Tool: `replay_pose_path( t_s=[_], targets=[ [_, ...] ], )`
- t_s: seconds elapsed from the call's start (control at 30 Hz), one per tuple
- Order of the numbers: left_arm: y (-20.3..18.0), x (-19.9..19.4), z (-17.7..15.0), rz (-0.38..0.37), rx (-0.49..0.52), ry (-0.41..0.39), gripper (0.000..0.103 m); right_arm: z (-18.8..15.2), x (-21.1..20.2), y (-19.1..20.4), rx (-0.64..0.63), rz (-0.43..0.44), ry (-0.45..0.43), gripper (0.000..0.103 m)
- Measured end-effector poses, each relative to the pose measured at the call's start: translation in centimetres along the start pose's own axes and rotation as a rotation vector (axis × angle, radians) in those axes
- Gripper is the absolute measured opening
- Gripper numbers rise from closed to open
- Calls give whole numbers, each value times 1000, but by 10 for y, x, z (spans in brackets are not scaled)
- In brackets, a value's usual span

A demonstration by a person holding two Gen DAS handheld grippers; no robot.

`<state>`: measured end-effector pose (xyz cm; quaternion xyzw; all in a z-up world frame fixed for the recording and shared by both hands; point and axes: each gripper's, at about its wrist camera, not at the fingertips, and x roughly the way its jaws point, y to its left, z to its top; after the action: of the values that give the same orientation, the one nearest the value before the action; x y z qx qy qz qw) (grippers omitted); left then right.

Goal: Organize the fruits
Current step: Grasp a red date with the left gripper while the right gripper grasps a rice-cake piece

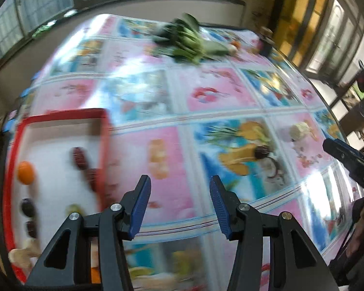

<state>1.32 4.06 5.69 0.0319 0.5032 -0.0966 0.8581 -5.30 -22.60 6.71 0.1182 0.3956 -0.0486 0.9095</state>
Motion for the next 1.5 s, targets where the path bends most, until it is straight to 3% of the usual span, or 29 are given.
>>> replay_pose_path(
  t_s=[0.23, 0.5, 0.73, 0.77, 0.83, 0.87, 1.2, 1.3, 1.4, 1.5],
  targets=[
    [-49, 28, 8, -41, 85, 39, 50, 7, 31, -17, -17, -37, 22, 63],
    [-77, 48, 19, -91, 122, 39, 50, 17, 60, -20, -38, -16, 50, 70],
    [-86, 57, 21, -140, 135, 41, 51, 20, 71, -12, -63, 40, 65, 70],
    [-87, 59, 22, -135, 139, 38, 51, 19, 73, -11, -63, 53, 72, 69],
    [-89, 61, 24, -125, 145, 36, 50, 19, 74, -9, -78, 67, 68, 50],
    [-89, 62, 25, -123, 144, 36, 50, 19, 75, -7, -81, 81, 72, 47],
    [-93, 68, 29, -123, 154, 10, 50, 9, 63, -21, -50, 73, 66, 46],
    [-96, 68, 29, -105, 171, 3, 42, 8, 58, -30, -8, 74, 61, 46],
    [-94, 67, 28, -94, 185, -3, 26, 7, 56, -34, 3, 68, 57, 46],
    [-91, 67, 27, -99, 183, -1, 26, 5, 54, -36, 14, 69, 57, 46]
  ],
)
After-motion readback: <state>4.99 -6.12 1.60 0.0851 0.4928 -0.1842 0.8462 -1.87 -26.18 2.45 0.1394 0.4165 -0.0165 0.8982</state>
